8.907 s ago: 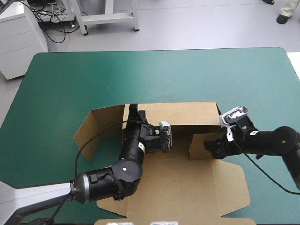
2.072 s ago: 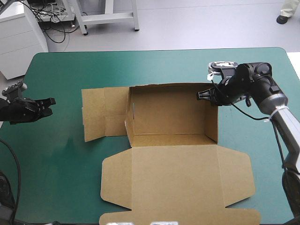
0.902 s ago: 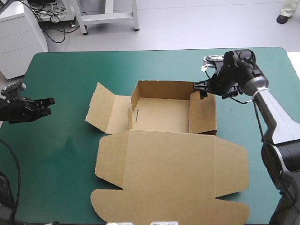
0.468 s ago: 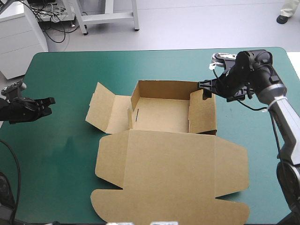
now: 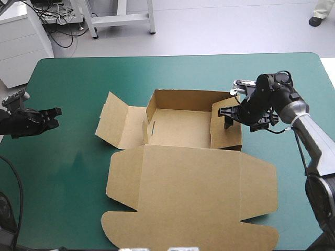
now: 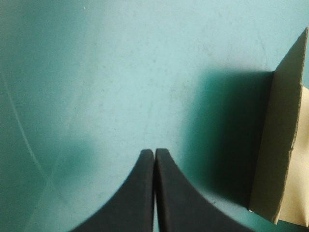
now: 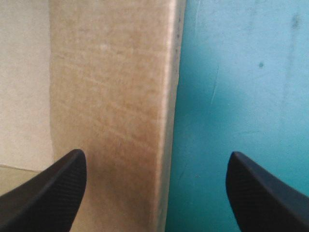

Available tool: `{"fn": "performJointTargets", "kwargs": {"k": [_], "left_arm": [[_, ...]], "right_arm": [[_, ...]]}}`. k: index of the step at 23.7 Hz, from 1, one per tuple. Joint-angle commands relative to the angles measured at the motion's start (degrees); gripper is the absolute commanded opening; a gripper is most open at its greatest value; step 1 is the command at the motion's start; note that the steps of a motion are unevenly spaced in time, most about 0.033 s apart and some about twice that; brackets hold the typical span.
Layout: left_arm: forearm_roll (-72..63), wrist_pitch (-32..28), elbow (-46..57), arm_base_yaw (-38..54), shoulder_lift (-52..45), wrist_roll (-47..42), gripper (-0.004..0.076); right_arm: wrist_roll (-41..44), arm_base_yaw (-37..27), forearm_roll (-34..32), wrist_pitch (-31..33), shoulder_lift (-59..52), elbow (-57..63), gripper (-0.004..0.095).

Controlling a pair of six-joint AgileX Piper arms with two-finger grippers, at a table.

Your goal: Fold the box

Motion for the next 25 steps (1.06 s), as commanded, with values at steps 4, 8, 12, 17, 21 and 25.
{"fn": "performJointTargets", "kwargs": {"k": [4, 8, 12, 17, 21, 25], "left_arm": [[-2.5, -0.9, -1.2, 0.1, -2.1, -0.4, -0.0032], [-2.5, -1.0, -1.2, 0.1, -2.1, -0.4, -0.0032], [-2.3, -1.4, -1.2, 0.1, -2.1, -0.4, -0.0032], [-1.9, -1.6, -1.2, 0.1, -2.1, -0.4, -0.0032], [-1.9, -1.6, -1.2, 0.1, -2.1, -0.4, -0.0032], [-1.5, -1.6, -1.2, 0.1, -2.1, -0.4, -0.0032]], "right_arm": [[-0.1, -0.4, 0.4, -3.1, 0.7, -1.3, 0.0734], [-0.1, -0.4, 0.3, -3.2, 2.4, -1.3, 0.0734], [-0.1, -0.4, 0.3, -3.7, 2.9, -1.4, 0.0727], [-0.1, -0.4, -0.2, -3.2, 2.9, -1.5, 0.0235], [-1.4, -0.4, -1.0, -1.3, 2.9, -1.5, -0.0008], [-3.4, -0.4, -1.5, 2.8, 2.0, -3.6, -0.0008]]}}
